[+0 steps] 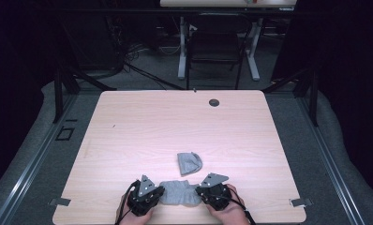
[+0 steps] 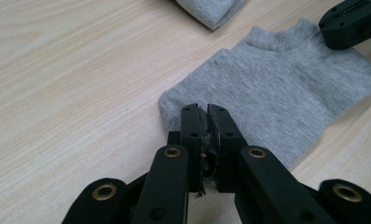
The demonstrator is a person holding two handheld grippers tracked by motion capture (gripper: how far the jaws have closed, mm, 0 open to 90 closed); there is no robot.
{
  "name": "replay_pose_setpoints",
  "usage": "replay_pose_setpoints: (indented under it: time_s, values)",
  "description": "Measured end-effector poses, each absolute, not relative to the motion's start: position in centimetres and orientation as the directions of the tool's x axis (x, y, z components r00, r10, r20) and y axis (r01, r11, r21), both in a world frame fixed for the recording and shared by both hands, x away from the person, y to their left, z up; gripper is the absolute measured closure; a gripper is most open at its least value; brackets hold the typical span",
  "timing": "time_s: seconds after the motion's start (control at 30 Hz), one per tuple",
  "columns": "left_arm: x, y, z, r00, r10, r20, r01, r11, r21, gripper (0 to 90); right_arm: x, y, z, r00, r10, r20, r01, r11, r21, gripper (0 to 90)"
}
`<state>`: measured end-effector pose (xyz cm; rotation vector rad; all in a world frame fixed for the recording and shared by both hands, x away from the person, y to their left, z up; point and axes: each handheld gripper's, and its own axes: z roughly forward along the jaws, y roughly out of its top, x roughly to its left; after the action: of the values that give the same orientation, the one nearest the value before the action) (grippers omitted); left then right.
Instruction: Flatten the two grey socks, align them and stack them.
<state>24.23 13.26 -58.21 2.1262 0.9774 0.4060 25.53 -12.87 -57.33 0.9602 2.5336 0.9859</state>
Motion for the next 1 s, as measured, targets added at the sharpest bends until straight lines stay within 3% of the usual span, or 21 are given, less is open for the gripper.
replay_pose_setpoints:
  time_s: [0.4,0.6,1.0]
  values:
    - [23.8,13.0,-58.2,0.654,0.757,-0.013,0.513,-0.430,0.743,85.3,25.5,-13.3,-57.2,-0.732,0.680,0.022,0.521,0.539,0.661,89.8]
    - [24.1,13.2,-57.7,0.646,0.763,-0.036,0.520,-0.404,0.752,80.4,25.8,-13.7,-56.9,-0.717,0.693,0.077,0.537,0.478,0.695,87.8]
    - [25.2,13.6,-57.0,0.618,0.785,-0.047,0.521,-0.363,0.772,74.9,26.8,-14.7,-55.8,-0.678,0.731,0.072,0.536,0.425,0.730,85.6]
